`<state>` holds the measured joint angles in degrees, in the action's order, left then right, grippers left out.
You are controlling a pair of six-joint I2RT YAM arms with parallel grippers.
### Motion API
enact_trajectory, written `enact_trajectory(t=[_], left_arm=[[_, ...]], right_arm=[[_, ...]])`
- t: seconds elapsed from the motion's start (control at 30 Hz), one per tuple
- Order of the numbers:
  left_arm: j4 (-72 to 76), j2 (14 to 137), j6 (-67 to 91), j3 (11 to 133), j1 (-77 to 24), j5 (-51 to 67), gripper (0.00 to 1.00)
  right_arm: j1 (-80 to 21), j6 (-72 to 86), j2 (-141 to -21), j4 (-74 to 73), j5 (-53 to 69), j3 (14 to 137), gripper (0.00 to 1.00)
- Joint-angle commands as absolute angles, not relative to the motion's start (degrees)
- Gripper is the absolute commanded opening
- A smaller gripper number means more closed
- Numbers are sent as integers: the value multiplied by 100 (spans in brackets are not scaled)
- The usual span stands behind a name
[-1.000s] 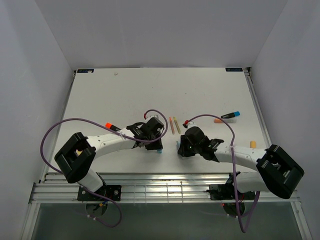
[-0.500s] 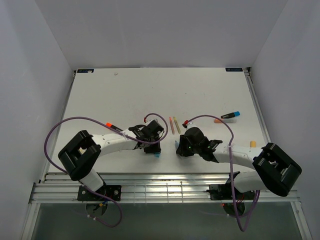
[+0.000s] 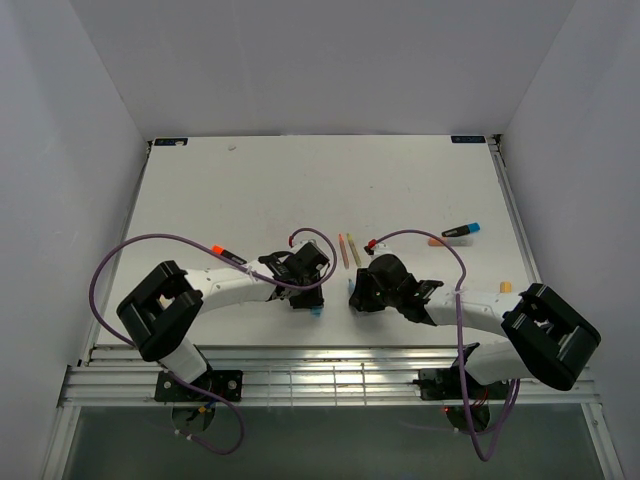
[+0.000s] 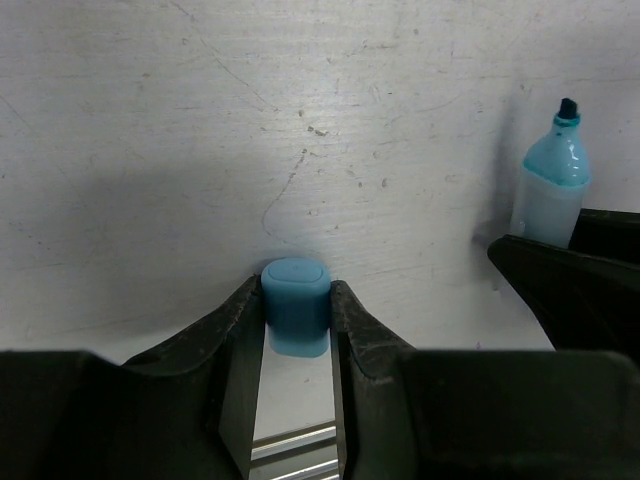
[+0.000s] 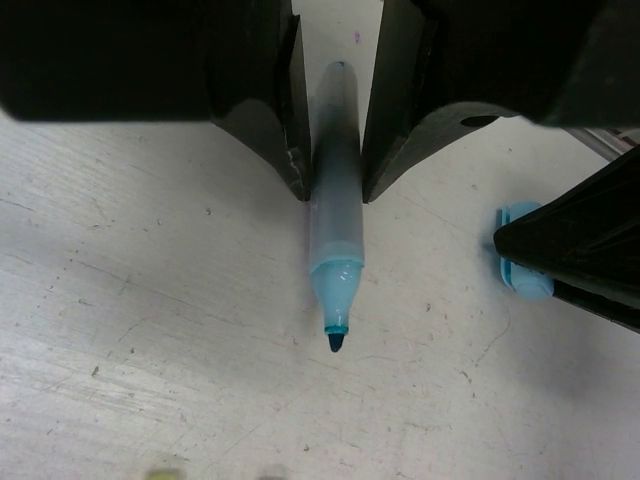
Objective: Open the pen caps
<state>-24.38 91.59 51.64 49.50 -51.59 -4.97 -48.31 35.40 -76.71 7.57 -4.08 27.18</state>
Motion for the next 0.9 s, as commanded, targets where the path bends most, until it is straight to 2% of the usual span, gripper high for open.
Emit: enact_trajectory(t=[0.0, 0.33, 0.77, 0.87], left_arm=[[-2443, 9158, 5238, 4764, -5229, -580, 39], [-2382, 9167, 5238, 4702, -5238, -562, 51], [-2417, 9053, 5352, 4685, -5256, -650, 58], [-2434, 8772, 5528, 4597, -5256, -851, 61]], right_arm=[[-4816, 3533, -7717, 589, -527, 2540, 34], [-4816, 3533, -7699, 527, -580, 2575, 43], [-4825, 3446, -7366, 536, -510, 2514, 47], [-4816, 3314, -7128, 598, -440, 2487, 52]])
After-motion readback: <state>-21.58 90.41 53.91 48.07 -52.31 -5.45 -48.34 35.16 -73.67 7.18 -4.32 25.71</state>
